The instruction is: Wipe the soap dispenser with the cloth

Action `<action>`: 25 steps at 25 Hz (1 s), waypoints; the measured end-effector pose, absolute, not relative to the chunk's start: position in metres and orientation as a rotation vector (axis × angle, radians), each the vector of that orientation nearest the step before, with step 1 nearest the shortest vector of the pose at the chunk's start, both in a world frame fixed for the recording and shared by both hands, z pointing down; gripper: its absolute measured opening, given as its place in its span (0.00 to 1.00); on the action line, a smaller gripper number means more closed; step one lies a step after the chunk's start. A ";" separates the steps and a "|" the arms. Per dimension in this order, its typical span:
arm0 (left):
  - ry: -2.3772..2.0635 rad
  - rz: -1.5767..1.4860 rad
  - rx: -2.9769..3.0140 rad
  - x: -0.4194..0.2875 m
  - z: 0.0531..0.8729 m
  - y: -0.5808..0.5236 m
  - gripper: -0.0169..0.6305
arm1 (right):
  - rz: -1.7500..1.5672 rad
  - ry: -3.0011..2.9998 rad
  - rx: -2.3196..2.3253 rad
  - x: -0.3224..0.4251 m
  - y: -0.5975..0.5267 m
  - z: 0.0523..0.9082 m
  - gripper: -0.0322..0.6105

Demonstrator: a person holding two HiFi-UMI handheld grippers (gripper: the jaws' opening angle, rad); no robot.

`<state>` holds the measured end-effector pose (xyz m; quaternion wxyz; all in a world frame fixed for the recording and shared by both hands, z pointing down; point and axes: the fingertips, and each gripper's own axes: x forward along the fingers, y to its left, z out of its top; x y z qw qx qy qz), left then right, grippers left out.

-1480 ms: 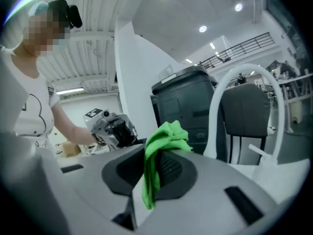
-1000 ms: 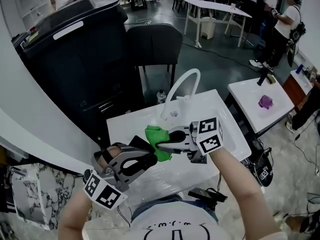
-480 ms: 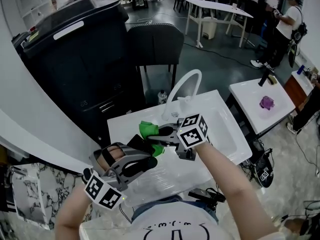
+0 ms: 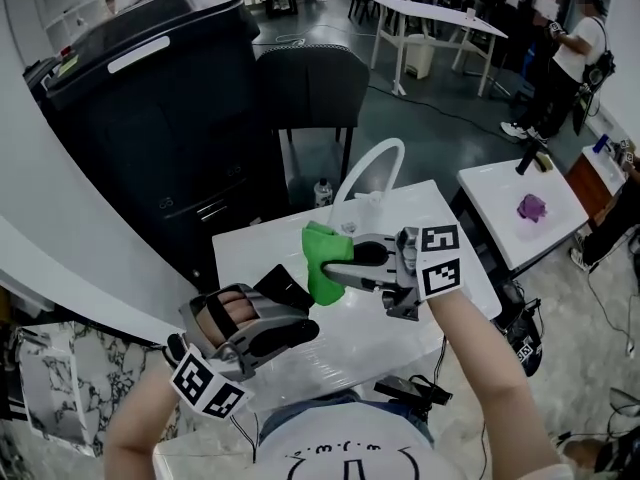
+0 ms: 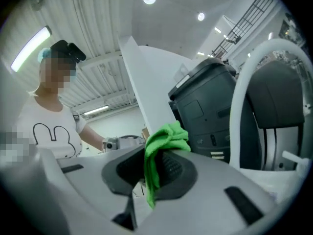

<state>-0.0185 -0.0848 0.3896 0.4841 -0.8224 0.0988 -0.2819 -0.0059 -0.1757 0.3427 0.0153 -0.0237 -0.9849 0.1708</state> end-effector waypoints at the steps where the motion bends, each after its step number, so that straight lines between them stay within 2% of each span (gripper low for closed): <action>1: 0.232 -0.684 -1.988 -0.017 0.390 -0.084 0.18 | 0.490 -3.063 -0.096 -0.005 -0.170 0.338 0.13; 8: 0.150 -0.682 -1.841 -0.003 0.392 -0.075 0.18 | 0.245 -2.920 -0.182 -0.022 -0.142 0.344 0.13; 25: 0.052 -0.740 -1.714 0.002 0.406 -0.068 0.18 | 0.219 -2.837 0.099 -0.056 -0.203 0.370 0.13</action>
